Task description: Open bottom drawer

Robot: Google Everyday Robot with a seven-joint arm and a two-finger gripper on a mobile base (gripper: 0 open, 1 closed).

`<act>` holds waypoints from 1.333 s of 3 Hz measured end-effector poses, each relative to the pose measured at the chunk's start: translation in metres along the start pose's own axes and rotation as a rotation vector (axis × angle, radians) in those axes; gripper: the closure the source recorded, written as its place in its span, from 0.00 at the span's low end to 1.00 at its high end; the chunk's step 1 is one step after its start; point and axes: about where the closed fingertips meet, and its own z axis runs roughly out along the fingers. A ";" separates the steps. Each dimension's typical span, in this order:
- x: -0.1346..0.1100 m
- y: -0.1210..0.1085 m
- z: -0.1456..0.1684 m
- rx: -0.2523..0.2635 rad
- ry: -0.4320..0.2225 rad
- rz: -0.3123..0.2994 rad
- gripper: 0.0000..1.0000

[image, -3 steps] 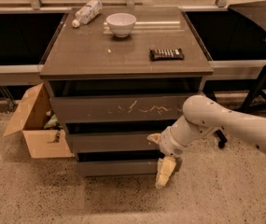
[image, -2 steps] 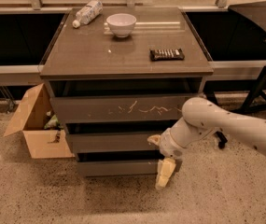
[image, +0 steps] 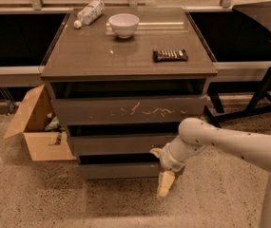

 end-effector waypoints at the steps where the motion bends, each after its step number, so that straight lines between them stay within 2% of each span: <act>1: 0.024 -0.010 0.037 0.005 0.030 -0.012 0.00; 3: 0.080 -0.044 0.104 0.013 -0.039 -0.008 0.00; 4: 0.080 -0.044 0.104 0.013 -0.039 -0.008 0.00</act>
Offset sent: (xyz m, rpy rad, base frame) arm 0.0240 -0.0144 -0.1382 0.0085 -0.0233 0.0195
